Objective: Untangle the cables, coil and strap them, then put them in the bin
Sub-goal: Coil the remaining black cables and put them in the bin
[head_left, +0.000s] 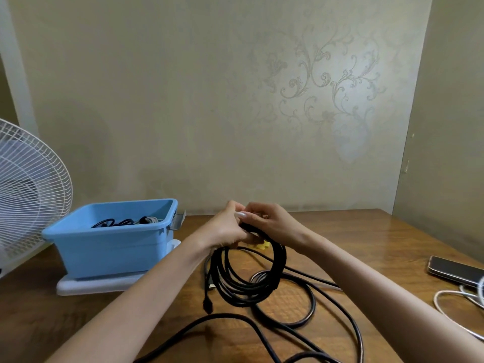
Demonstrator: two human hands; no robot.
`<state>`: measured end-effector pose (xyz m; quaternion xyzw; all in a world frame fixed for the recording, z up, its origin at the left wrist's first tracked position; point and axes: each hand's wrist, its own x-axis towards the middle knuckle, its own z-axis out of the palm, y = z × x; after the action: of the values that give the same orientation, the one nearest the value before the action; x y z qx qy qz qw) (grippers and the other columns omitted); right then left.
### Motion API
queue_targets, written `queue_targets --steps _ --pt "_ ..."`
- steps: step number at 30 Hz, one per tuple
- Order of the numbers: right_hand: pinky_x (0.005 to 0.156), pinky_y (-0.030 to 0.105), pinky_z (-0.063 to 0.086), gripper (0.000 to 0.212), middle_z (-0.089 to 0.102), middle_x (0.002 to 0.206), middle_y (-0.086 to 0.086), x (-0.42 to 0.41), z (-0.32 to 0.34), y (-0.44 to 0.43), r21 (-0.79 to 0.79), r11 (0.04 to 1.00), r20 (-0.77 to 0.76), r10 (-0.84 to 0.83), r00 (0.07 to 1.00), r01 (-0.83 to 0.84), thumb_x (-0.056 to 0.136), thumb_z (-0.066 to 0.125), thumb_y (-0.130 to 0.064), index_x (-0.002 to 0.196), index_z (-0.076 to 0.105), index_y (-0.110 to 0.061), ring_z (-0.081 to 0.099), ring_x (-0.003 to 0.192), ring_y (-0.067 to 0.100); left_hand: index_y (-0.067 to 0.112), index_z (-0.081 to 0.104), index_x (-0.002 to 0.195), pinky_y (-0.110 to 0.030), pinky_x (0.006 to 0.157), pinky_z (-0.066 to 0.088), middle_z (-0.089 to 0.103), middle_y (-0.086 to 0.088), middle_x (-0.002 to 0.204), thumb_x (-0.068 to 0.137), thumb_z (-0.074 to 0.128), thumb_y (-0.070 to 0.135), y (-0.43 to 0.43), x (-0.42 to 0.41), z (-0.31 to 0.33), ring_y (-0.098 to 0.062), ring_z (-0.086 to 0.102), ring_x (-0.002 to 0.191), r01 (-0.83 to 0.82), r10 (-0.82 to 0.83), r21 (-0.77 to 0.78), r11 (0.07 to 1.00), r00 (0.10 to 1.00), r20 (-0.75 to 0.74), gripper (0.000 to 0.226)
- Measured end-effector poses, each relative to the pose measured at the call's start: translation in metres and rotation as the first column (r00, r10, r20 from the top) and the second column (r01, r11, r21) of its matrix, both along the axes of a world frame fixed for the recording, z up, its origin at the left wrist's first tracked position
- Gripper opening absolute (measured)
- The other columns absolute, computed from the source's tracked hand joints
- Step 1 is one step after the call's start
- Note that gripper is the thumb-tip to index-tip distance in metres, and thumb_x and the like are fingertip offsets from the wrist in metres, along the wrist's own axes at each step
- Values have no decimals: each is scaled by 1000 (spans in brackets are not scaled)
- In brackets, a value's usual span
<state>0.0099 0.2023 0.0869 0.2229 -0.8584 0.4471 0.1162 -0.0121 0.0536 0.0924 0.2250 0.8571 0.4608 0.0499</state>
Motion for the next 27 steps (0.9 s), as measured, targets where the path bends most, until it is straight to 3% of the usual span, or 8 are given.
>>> queue_targets --steps 2,5,10,13,16,20,23,27 --pt "59 22 37 21 56 67 -8 -1 -1 -1 5 999 -55 -38 998 39 97 54 -29 77 61 -26 48 60 2 11 45 119 -18 48 40 60 -3 84 70 80 4 -2 0 0 -6 51 60 19 -29 122 992 996 82 60" --pt "58 19 41 19 60 67 -2 -1 0 0 -7 1000 0 -1 1000 1 97 54 -30 81 63 -23 54 58 5 9 49 117 -16 50 44 62 -13 99 73 74 -3 -5 0 1 -11 54 70 11 -28 205 979 997 79 51" --pt "45 17 34 22 58 58 0 -6 -1 -3 -345 938 58 52 997 -29 95 58 -23 78 60 -10 44 48 9 12 54 115 -21 65 49 62 -11 113 77 72 1 -7 -3 1 -15 61 89 72 -71 324 943 997 -16 43" --pt "45 19 32 24 51 54 -2 -11 0 -6 -425 905 4 -32 999 31 94 59 -22 74 57 -9 41 47 9 9 59 115 -20 67 50 69 -7 99 82 70 13 -15 -7 1 -10 65 77 134 -164 313 940 984 72 36" --pt "47 20 31 26 43 53 -5 -17 3 2 -586 806 6 -103 995 87 94 59 -22 72 52 -11 39 46 7 8 65 95 -25 73 52 72 -6 81 79 69 26 -23 -11 -6 -16 68 77 116 -179 322 939 968 175 25" --pt "48 22 32 24 42 56 -3 -25 -10 -1 -704 704 21 -114 993 95 95 58 -23 76 50 -10 40 48 8 7 62 77 -29 73 58 64 -4 63 67 79 30 -23 -19 -19 -16 67 65 67 -321 649 758 904 282 30" --pt "47 23 32 26 45 52 -4 -34 -28 -7 -744 650 66 -160 985 156 95 57 -25 75 50 -10 39 48 11 10 59 76 -23 54 54 43 5 47 49 93 30 -19 -25 -27 -8 49 42 34 -528 835 549 789 315 49" --pt "54 23 45 35 61 63 -2 -51 -44 2 -686 701 126 -147 981 193 100 45 -36 83 63 -11 55 57 12 10 56 73 -13 35 33 31 8 40 52 92 34 -14 -38 -44 -1 29 30 29 -507 855 517 815 279 48"
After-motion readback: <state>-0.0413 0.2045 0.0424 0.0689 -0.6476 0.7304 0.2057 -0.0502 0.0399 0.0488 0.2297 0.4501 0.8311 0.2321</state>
